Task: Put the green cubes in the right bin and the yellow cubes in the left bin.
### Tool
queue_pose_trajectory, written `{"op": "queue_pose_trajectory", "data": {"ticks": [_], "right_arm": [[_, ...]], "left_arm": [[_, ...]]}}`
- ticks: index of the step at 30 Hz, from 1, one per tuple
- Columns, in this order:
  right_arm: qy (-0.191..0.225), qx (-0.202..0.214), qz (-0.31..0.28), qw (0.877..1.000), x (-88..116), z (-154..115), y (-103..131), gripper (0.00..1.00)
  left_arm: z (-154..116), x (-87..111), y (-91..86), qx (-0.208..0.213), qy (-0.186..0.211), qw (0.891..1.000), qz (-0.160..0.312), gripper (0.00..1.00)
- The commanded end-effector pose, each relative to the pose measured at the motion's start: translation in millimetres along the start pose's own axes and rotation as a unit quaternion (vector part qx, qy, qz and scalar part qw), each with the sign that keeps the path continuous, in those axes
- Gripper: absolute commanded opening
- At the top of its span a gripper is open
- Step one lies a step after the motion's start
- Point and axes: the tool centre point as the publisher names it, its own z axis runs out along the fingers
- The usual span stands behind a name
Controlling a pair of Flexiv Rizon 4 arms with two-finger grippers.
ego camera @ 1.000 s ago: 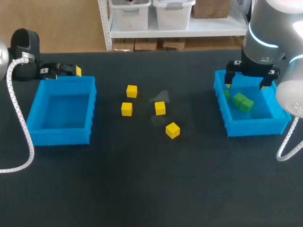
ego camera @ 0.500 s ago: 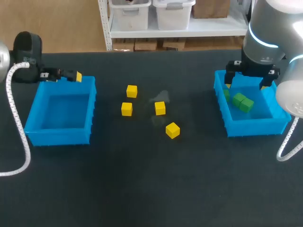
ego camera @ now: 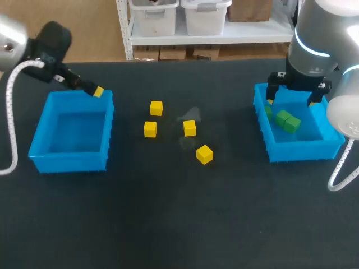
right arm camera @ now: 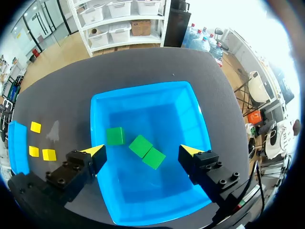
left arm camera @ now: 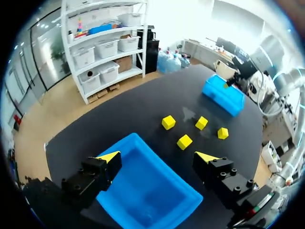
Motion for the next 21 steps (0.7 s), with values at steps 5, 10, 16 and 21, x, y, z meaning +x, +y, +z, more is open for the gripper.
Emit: {"op": "queue_pose_trajectory", "data": {"ticks": [5, 10, 16, 21], "right_arm": [[-0.002, -0.001, 0.000, 1.000, 1, 0, -1, 1.00], [-0.002, -0.001, 0.000, 1.000, 1, 0, -1, 1.00], [-0.002, -0.001, 0.000, 1.000, 1, 0, -1, 1.00], [-0.002, -0.001, 0.000, 1.000, 1, 0, -1, 1.00]], "left_arm": [[35, -26.4, -12.5, 0.011, 0.116, 0.992, 0.048, 1.00], [57, -27.6, -21.3, 0.013, 0.165, 0.985, 0.036, 1.00], [83, -29.4, -32.4, -0.015, 0.190, 0.982, -0.009, 1.00], [105, -32.2, -34.6, -0.037, 0.198, 0.978, -0.056, 1.00]]}}
